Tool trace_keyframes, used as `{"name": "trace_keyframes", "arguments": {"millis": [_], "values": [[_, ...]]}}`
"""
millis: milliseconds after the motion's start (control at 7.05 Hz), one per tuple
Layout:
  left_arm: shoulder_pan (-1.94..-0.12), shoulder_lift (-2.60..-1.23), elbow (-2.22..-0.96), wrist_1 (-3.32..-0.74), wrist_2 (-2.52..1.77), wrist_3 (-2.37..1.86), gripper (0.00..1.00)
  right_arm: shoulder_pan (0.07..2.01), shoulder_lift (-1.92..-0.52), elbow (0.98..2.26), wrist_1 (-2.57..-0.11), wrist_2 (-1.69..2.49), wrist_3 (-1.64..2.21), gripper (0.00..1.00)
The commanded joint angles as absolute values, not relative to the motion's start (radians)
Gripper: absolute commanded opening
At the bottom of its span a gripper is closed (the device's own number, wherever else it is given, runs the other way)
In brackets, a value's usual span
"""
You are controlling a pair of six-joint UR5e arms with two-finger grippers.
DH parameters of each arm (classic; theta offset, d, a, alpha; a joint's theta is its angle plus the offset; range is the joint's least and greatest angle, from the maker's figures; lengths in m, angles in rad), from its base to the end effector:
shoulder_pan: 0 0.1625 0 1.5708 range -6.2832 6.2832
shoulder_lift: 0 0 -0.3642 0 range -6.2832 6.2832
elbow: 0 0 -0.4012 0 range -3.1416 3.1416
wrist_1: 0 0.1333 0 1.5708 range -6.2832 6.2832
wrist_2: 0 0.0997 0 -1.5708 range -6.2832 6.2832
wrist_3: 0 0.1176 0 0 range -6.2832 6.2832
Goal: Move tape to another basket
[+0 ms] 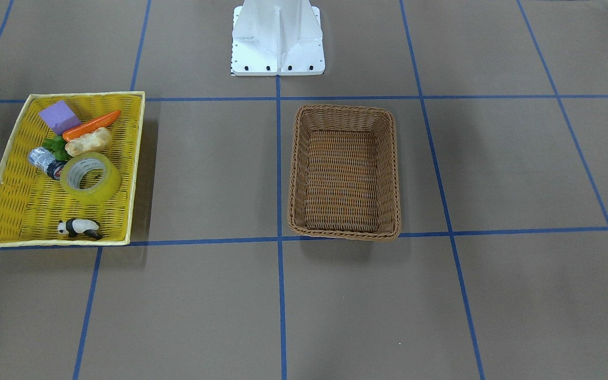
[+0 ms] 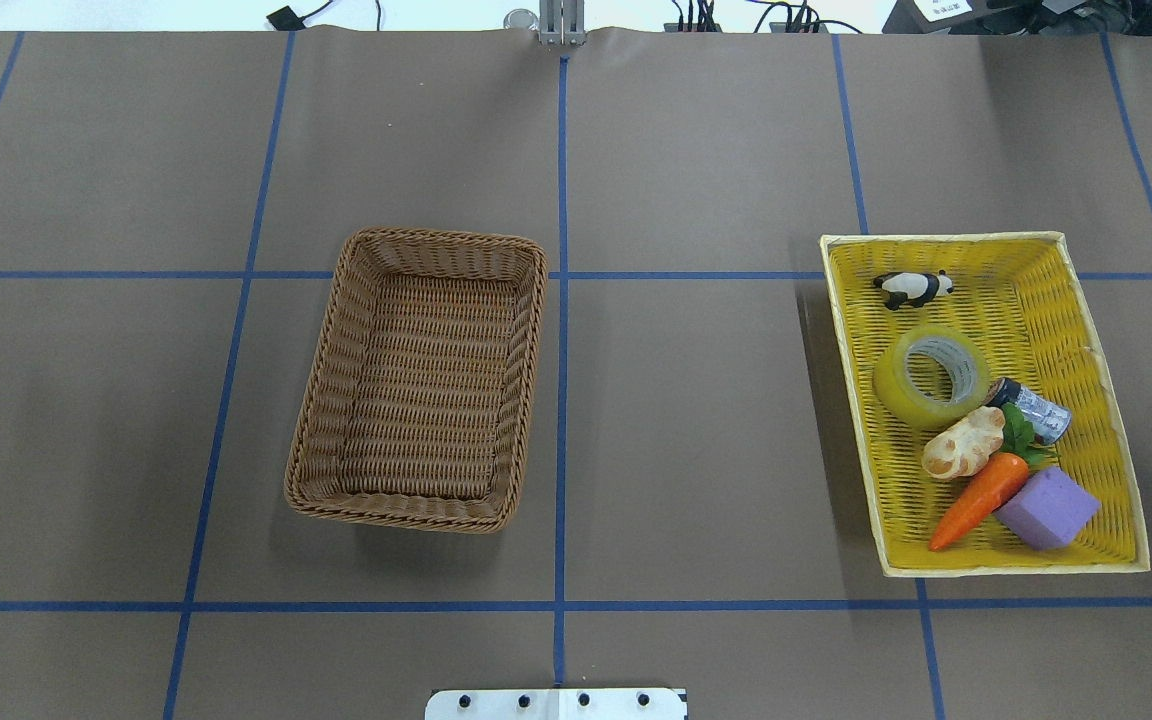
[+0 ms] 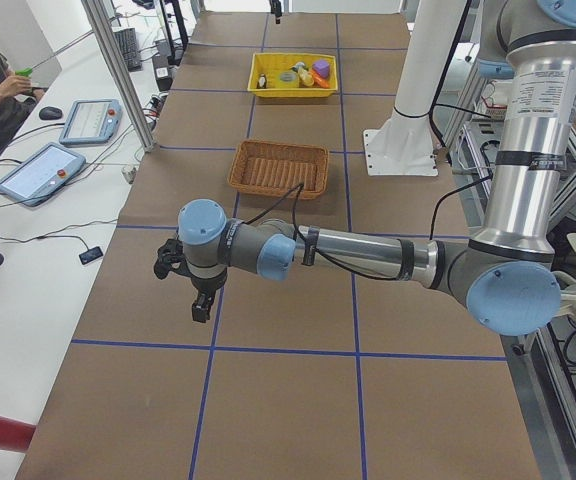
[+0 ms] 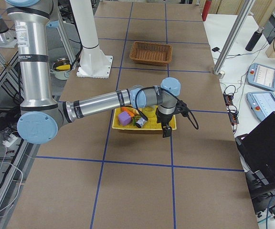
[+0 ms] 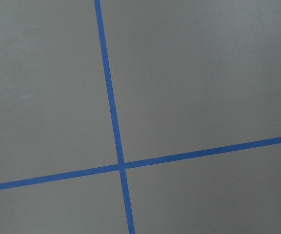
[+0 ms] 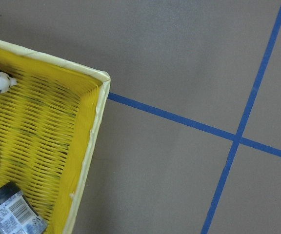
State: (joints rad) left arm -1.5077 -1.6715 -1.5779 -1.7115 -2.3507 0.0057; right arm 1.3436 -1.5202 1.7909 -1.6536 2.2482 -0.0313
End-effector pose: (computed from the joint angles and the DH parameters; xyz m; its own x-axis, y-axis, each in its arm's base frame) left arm -0.0157 -0.5548 0.5382 0.6983 0.2230 -0.6802 -0.0651 0.9661 0.2498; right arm -0.0591 -0.5201 0.4903 0.7255 -0.3194 0.6096 0.2441 0.9476 0.2060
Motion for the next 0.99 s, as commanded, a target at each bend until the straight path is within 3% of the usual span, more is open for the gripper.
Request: {"name": "trace_keyframes", "arguments": {"millis": [0, 852], "values": [[-1.506, -1.633, -1.600, -1.700, -2.349, 0.048, 0.98, 1.344, -1.520, 1.798, -1.654, 2.241, -0.029, 1.00], [-1.503, -1.588, -1.605, -1.770, -2.361, 0.051, 0.98, 1.342, -1.522, 1.796, -1.654, 2.246, -0.028, 1.00]]}}
